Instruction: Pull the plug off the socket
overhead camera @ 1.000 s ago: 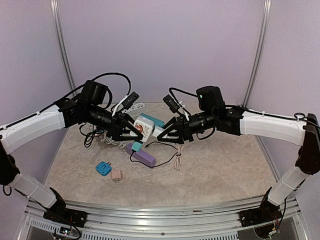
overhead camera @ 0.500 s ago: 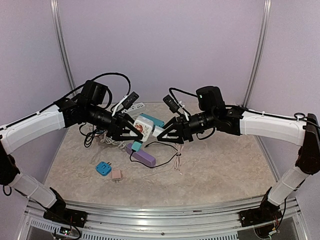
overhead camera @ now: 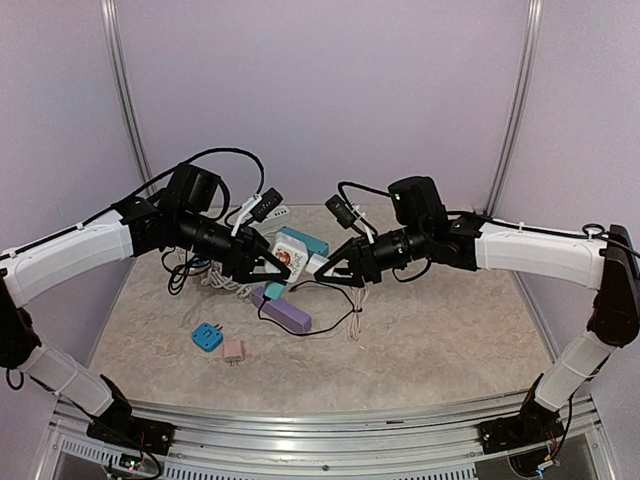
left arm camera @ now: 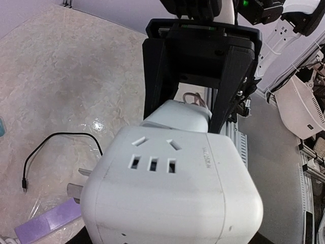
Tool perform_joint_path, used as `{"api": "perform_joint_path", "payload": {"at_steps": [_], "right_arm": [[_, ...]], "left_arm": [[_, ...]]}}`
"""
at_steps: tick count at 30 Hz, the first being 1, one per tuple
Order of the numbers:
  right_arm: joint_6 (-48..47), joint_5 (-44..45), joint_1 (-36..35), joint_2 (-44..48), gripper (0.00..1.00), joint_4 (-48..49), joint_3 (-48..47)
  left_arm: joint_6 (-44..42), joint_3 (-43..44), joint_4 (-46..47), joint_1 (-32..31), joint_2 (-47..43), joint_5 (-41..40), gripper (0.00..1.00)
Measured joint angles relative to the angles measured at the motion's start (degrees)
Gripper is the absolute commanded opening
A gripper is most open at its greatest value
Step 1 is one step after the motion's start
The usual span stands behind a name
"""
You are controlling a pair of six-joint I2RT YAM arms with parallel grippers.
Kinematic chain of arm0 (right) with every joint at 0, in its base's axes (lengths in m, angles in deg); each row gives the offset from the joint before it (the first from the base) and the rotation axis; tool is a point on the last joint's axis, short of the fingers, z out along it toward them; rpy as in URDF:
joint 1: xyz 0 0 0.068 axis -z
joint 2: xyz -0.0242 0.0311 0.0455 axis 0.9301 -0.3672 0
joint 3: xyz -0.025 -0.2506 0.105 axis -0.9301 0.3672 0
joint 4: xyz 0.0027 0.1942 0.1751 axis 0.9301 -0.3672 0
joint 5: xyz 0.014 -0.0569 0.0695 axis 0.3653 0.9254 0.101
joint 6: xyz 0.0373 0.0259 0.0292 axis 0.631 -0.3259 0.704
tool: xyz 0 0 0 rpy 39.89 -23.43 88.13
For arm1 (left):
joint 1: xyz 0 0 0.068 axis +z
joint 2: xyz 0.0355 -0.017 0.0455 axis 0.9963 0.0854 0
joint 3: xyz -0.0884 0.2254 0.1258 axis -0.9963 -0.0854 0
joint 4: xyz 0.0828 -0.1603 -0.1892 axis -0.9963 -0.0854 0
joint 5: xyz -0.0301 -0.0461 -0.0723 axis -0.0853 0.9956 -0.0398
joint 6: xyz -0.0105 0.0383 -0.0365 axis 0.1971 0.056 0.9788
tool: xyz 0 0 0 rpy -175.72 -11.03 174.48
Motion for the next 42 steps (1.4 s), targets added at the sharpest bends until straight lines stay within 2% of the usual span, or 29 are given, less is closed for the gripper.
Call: {"api": "perform_joint_path", "payload": {"at_steps": [8,22,31,35,42], "right_arm": [[0.5,-0.9,0.2,-0.4,0.00,0.1,0.0],[-0.7,-7.5,0.2,1.5,0.00,3.4,1.9],[-0.8,-7.8,0.2,2.6,0.00,4.3,3.1],[-1.0,-4.4,0.2,4.0,0.00,4.5,3.7],[-3.8,8.1,-2.8,8.2,0.00,3.7,4.1]], "left_arm": [[0.0,0.0,-0.2,0.0,0.3,0.8,0.05],[0.0,0.0,-0.2,2.3,0.3,13.9,0.05],[0.8,0.0,1.3,3.5,0.3,14.6,0.05],[2.6,-0.6,3.7,5.0,-0.5,12.0,0.05],[8.8,-4.1,10.1,10.4,-2.7,6.2,0.05]]}}
